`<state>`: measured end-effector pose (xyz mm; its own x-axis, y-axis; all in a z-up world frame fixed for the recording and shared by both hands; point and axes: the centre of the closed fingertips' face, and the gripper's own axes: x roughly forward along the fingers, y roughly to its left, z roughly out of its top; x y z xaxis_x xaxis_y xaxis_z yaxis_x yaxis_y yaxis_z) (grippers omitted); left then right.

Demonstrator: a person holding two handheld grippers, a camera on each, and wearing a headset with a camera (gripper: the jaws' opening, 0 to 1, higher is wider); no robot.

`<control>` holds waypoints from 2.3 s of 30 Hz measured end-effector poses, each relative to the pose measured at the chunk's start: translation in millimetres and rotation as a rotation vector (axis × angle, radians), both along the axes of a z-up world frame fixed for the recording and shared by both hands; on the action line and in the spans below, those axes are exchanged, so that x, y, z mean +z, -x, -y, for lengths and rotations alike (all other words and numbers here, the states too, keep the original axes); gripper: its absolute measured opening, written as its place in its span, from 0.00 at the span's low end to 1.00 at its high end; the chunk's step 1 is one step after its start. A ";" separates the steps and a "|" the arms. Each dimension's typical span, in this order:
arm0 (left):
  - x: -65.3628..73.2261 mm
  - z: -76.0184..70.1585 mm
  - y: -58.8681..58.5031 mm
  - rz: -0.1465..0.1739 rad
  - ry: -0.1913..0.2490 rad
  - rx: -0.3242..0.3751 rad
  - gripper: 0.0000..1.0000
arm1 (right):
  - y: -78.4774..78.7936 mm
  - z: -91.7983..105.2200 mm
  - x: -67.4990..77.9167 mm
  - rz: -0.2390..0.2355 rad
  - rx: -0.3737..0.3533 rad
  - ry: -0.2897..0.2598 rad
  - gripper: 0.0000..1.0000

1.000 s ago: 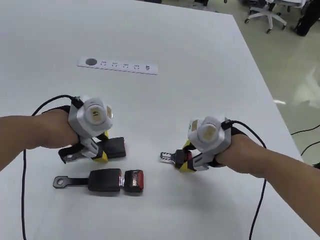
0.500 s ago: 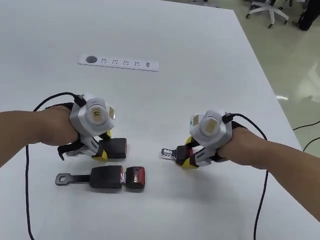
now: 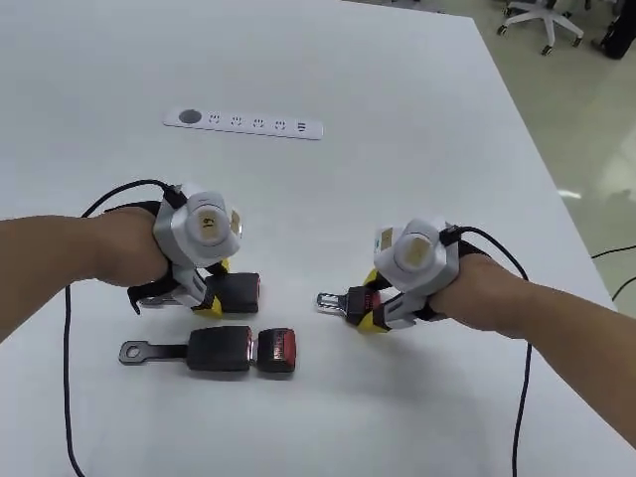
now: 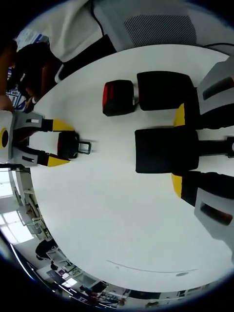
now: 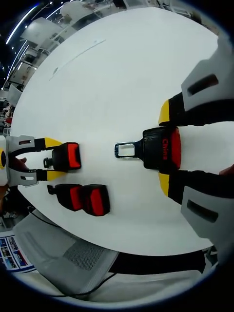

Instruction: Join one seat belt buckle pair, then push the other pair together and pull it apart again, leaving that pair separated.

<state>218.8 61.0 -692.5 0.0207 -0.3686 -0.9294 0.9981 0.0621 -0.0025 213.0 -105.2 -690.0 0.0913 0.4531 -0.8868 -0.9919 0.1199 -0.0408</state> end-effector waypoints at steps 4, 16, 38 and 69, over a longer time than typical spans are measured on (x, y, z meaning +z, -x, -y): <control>-0.5 -0.1 0.2 -0.001 -0.005 0.000 0.33 | 1.0 -17.6 0.6 -0.001 0.019 -0.016 0.33; -0.9 0.5 0.5 0.003 -0.002 -0.003 0.33 | -6.9 -55.5 2.3 0.017 0.051 -0.051 0.33; -1.7 0.0 0.1 -0.006 -0.012 0.013 0.32 | -7.9 -77.0 4.2 0.025 0.122 -0.075 0.32; 2.8 1.1 0.2 -0.007 0.028 -0.011 0.32 | -11.4 -98.2 2.3 0.030 0.128 -0.082 0.30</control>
